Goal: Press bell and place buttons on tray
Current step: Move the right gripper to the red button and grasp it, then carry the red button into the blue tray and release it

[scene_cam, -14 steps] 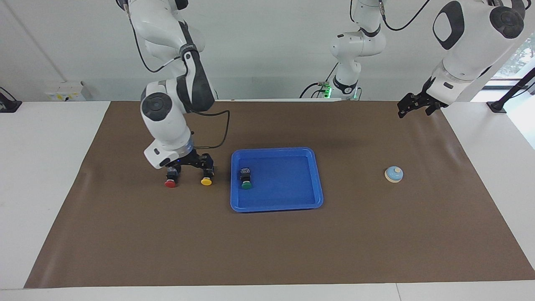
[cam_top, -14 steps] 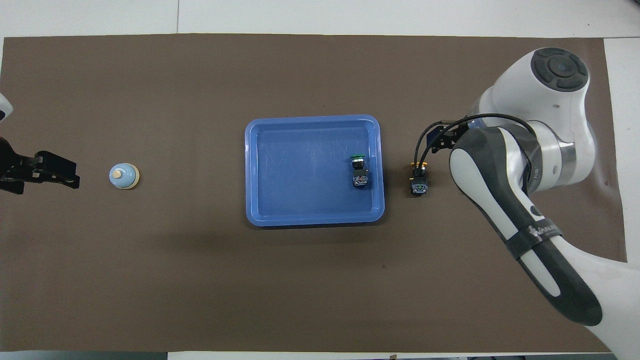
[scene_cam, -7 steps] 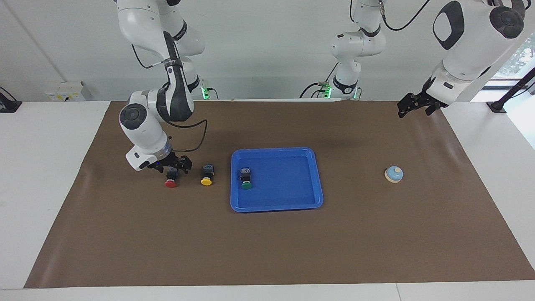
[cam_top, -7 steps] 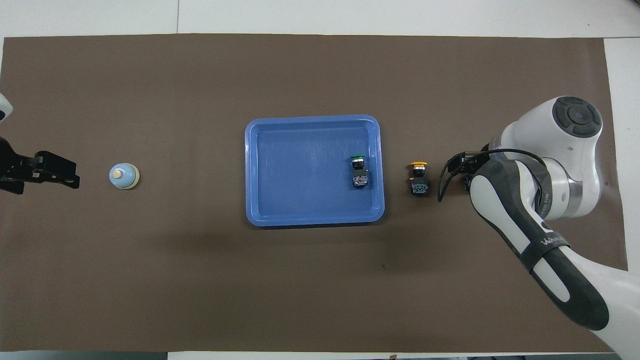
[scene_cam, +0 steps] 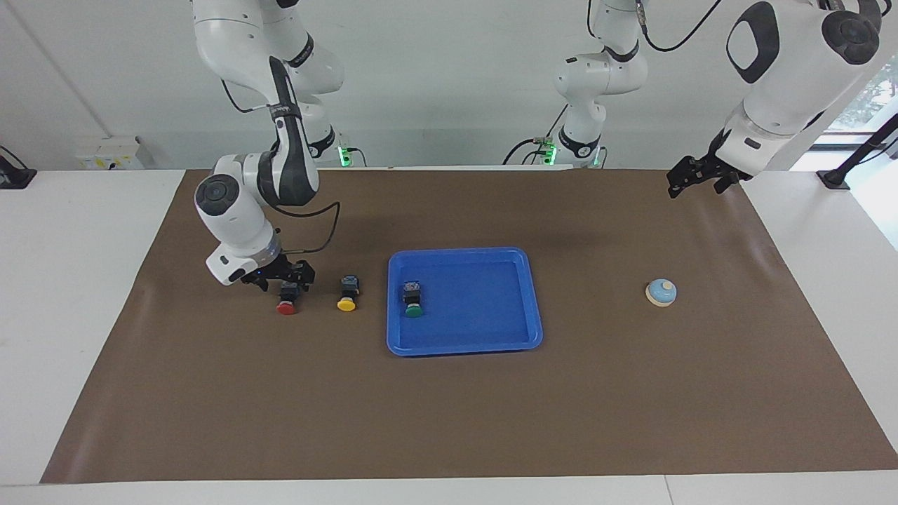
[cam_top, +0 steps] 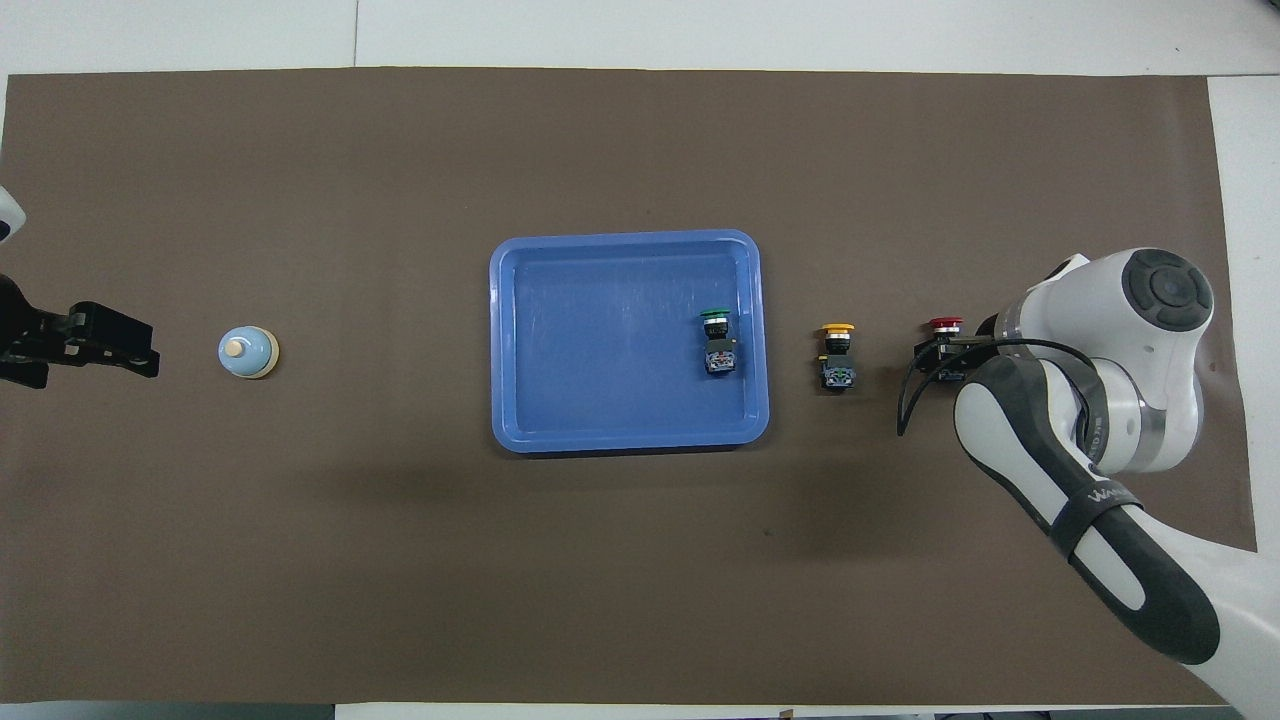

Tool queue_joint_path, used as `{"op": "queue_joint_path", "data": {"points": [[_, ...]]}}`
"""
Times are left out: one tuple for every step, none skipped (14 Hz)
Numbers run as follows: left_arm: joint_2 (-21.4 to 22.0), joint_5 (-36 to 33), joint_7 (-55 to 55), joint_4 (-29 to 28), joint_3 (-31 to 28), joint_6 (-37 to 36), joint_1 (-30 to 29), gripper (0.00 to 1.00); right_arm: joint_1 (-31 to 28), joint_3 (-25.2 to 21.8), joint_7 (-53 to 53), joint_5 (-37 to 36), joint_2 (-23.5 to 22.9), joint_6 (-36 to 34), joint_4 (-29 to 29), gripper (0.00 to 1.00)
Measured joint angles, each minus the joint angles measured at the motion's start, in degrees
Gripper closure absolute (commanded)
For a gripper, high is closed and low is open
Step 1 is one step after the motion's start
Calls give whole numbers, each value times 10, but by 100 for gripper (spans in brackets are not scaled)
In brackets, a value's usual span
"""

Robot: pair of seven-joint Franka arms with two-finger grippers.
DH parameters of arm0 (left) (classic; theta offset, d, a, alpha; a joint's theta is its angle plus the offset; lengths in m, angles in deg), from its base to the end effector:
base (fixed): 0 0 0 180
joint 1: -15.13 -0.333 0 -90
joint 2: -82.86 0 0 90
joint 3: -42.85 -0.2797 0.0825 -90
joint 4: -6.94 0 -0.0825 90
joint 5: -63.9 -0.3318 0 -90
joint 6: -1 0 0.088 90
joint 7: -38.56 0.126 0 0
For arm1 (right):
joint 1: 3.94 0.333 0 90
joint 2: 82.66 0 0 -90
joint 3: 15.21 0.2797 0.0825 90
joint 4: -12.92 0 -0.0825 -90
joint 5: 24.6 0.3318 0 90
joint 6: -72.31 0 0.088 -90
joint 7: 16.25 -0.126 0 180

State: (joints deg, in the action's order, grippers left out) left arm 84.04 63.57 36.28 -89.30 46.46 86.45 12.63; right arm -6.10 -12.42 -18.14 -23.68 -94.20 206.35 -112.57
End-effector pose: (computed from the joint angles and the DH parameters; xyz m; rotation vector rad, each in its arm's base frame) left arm 0.4802 -0.0088 0.5283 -3.1185 -0.0320 0.2618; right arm 0.5046 0.0061 0.2737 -3.1202 0.0533 0.0819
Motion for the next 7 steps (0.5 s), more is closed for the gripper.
{"op": "queue_joint_path", "data": {"points": [[0,0,0,0,0,0,0,0,0,2,0,0,0,0,0,79],[0,0,0,0,0,0,0,0,1,3,0,1,1,0,0,96],[0,0,0,0,0,0,0,0,1,4,0,1,2,0,0,100],[0,0,0,0,0,0,0,0,2,4,-1,1,3,0,0,100],[0,0,0,0,0,0,0,0,3,5,-3,1,5,0,0,100],[0,0,0,0,0,0,0,0,3,6,-8,1,6,0,3,100],[0,0,0,0,0,0,0,0,3,9,-13,1,8,-3,9,100]]}}
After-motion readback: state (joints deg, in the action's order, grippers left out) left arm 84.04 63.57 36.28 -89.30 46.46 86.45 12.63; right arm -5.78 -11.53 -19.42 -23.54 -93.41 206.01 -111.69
